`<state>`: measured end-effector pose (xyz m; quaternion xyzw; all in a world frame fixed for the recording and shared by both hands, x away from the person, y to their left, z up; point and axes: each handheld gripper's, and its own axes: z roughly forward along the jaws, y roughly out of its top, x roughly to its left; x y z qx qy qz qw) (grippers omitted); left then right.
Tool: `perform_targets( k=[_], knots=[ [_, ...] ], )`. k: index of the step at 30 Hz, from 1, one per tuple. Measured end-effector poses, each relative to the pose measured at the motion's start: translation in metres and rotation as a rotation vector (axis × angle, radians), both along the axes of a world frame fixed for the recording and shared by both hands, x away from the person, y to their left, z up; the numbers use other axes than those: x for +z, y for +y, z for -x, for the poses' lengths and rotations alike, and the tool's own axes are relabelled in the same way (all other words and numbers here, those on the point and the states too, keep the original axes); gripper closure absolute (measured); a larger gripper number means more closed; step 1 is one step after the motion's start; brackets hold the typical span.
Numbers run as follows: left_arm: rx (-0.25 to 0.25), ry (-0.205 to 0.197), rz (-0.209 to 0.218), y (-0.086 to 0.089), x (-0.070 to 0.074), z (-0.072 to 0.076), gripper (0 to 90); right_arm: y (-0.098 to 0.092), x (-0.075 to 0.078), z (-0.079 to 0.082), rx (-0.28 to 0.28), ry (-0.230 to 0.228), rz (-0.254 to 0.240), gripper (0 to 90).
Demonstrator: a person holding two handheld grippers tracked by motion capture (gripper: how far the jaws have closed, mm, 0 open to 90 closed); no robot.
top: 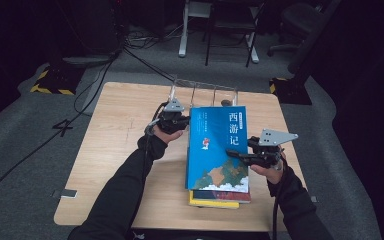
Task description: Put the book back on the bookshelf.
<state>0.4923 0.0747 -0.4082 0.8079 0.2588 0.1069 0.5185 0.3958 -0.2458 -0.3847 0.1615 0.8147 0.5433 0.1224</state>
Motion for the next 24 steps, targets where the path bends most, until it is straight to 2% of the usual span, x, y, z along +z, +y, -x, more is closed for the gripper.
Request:
perform_targets(
  k=[4,6,8,11,15,18,19,21,22,24],
  knots=[
    [-0.024,-0.014,0.029,-0.003,0.005,0.002,89.7,-0.002,0.005,-0.004,0.003,0.017,0.002,55.8],
    [-0.035,-0.041,0.018,-0.004,0.009,0.003,89.7,-0.003,0.008,-0.005,0.011,0.017,0.009,56.0],
    [-0.048,-0.043,0.022,-0.005,0.012,0.004,89.7,-0.004,0.010,-0.006,0.013,0.025,-0.002,56.9],
    [-0.047,-0.052,-0.002,-0.007,0.017,0.005,89.7,-0.005,0.013,-0.007,0.009,0.024,-0.007,58.6],
    [-0.039,-0.064,-0.025,-0.011,0.026,0.005,89.8,-0.005,0.019,-0.006,0.005,0.001,0.007,61.8],
    [-0.031,-0.077,0.009,-0.010,0.040,0.006,89.9,-0.005,0.023,-0.006,-0.011,-0.024,0.001,64.5],
    [-0.027,-0.091,0.024,-0.009,0.048,0.007,89.9,-0.005,0.027,-0.005,-0.023,-0.051,-0.018,66.7],
    [-0.024,-0.098,0.022,-0.009,0.053,0.008,89.9,-0.005,0.028,-0.005,-0.030,-0.065,-0.026,67.8],
    [-0.021,-0.113,0.013,-0.009,0.057,0.009,89.9,-0.004,0.032,-0.004,-0.048,-0.096,-0.028,70.0],
    [-0.023,-0.134,0.003,-0.008,0.064,0.012,89.9,-0.004,0.033,-0.003,-0.053,-0.101,-0.033,70.8]
  ],
)
